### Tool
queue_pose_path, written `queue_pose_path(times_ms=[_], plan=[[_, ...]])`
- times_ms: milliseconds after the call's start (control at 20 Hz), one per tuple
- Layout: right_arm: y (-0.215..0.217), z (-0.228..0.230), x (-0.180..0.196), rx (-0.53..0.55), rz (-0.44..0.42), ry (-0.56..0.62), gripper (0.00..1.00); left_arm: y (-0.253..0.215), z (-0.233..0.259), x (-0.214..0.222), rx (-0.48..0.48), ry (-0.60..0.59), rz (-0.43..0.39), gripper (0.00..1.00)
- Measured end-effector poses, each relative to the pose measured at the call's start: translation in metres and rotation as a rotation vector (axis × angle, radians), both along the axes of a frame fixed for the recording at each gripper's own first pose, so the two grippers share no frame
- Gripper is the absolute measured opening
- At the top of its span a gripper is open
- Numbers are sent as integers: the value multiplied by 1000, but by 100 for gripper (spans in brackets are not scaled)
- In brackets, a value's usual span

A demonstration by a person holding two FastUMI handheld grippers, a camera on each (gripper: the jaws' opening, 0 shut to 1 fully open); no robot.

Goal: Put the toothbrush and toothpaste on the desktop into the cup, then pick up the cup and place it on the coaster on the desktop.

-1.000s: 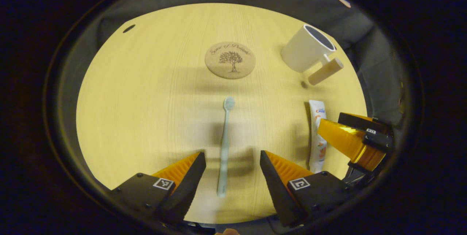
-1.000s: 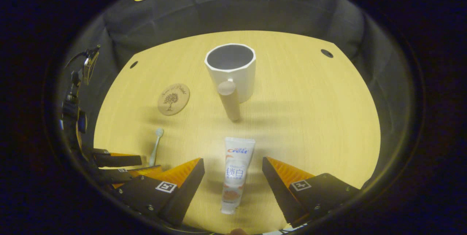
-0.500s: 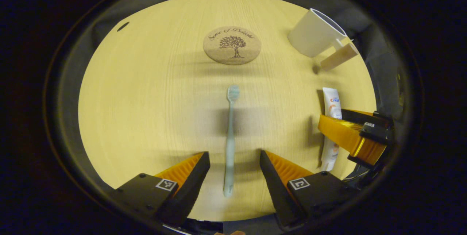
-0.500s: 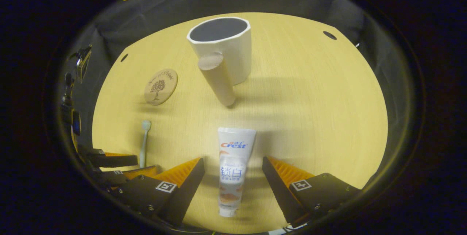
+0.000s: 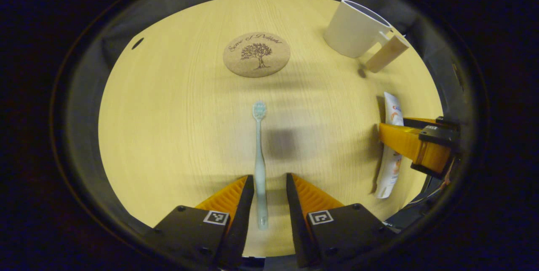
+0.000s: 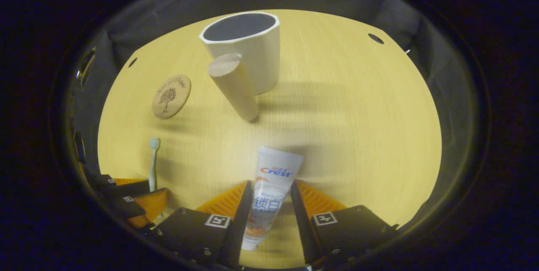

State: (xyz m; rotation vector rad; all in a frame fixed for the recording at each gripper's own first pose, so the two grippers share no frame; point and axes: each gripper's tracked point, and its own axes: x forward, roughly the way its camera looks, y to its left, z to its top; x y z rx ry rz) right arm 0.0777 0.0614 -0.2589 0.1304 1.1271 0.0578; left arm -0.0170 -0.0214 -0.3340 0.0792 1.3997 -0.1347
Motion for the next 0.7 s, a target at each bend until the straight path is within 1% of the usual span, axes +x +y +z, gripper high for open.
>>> queue_pose_path(times_ms=[50, 100, 150, 200, 250, 300, 350, 400, 450, 550, 650, 700], plan=[[0, -1, -2, 0, 10, 3, 54, 1, 1, 0, -4, -4, 10, 49], [-1, -2, -2, -4, 17, 1, 54, 2, 1, -1, -10, -6, 11, 34], [1, -1, -6, 9, 15, 20, 54, 2, 2, -2, -16, -7, 1, 36], [-1, -1, -9, 7, 19, 26, 45, 8, 0, 0, -12, -19, -2, 35], [0, -2, -8, 7, 28, 24, 40, 9, 3, -1, -18, -18, 14, 26], [0, -1, -8, 10, 33, 21, 39, 8, 1, 1, -24, -25, 14, 17], [0, -3, -8, 16, 28, 16, 40, 8, 2, 0, -30, -27, 9, 17], [2, -1, -8, 35, 13, 18, 31, 9, 2, -1, -34, -34, 8, 17], [3, -2, -9, 48, 11, 11, 31, 8, 3, -2, -34, -37, -2, 13], [5, -2, -10, 71, 17, 4, 30, 9, 5, -2, -33, -51, -25, 12], [7, 1, -12, 103, 18, -10, 31, 5, 3, 0, -35, -66, -19, 13], [8, 2, -13, 115, 19, -23, 24, 6, 3, -1, -42, -72, -13, 13]])
